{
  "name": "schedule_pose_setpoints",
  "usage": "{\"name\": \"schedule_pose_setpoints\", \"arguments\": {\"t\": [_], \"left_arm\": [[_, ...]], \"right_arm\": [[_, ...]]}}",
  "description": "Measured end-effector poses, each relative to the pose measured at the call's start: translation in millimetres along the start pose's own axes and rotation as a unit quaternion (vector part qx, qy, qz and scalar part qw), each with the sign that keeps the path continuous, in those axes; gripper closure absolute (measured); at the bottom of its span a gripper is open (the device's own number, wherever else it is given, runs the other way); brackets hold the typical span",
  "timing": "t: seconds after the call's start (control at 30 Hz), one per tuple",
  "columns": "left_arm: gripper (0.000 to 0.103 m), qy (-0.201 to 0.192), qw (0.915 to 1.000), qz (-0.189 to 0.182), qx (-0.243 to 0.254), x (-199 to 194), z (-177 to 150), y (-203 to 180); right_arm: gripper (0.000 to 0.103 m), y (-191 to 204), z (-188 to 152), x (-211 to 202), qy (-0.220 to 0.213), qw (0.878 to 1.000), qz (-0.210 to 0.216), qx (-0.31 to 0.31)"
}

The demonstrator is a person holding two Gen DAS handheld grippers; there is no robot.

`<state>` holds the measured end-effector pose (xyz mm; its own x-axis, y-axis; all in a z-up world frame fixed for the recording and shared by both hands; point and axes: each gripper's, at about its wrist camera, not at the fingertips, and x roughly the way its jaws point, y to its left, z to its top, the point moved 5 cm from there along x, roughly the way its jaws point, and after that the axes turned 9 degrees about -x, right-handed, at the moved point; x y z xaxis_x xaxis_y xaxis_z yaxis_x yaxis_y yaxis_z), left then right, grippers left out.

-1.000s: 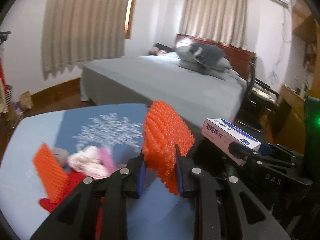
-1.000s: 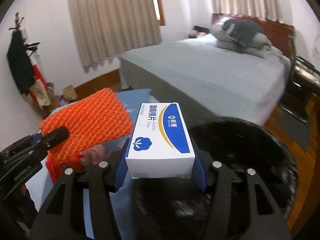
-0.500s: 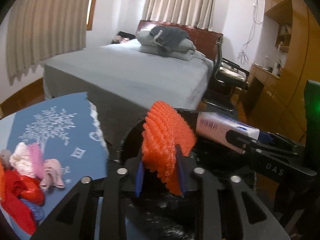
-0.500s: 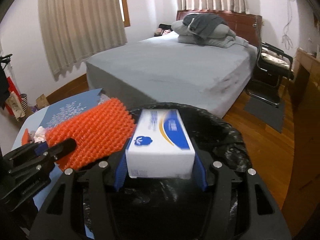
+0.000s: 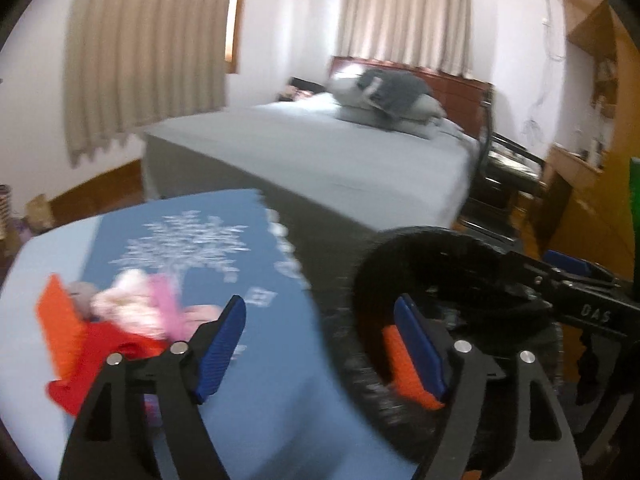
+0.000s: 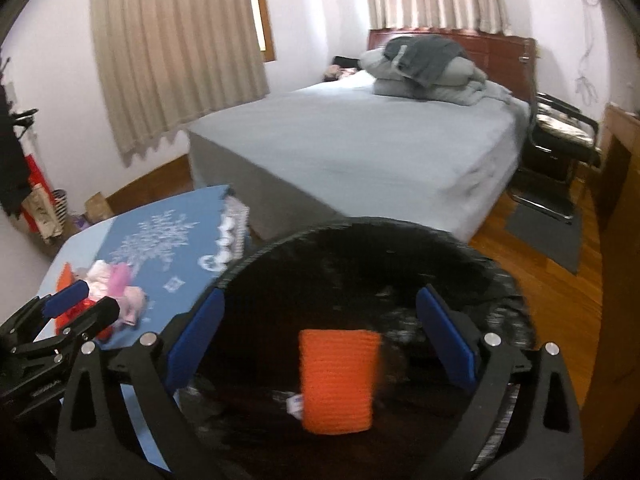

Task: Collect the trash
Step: 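Drop the tissue box and orange foam net into the black bin with both tools, then move the left tool to the second orange foam net and close on it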

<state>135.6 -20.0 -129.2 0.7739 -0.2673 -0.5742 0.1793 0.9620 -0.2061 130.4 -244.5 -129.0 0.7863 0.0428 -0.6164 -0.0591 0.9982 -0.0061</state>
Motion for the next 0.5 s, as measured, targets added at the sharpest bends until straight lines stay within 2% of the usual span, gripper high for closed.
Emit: {"name": "schedule_pose_setpoints", "arguments": {"t": [0.17, 0.3, 0.5], "left_arm": [[0.024, -0.027, 0.9974, 0.065, -0.017, -17.5, 7.7, 50.3], [0.024, -0.038, 0.9907, 0.124, -0.043, -30.0, 7.8, 100.9], [0.024, -0.034, 0.9814, 0.174, -0.073, -37.1, 0.1, 155.1]], "right_arm": [[0.009, 50.0, 15.9, 12.4, -0.007, 0.999, 0.044, -0.023], [0.009, 93.6, 24.3, 24.6, -0.007, 0.996, 0.078, -0.046], [0.009, 137.0, 33.8, 38.8, -0.008, 0.992, 0.105, -0.070]]}}
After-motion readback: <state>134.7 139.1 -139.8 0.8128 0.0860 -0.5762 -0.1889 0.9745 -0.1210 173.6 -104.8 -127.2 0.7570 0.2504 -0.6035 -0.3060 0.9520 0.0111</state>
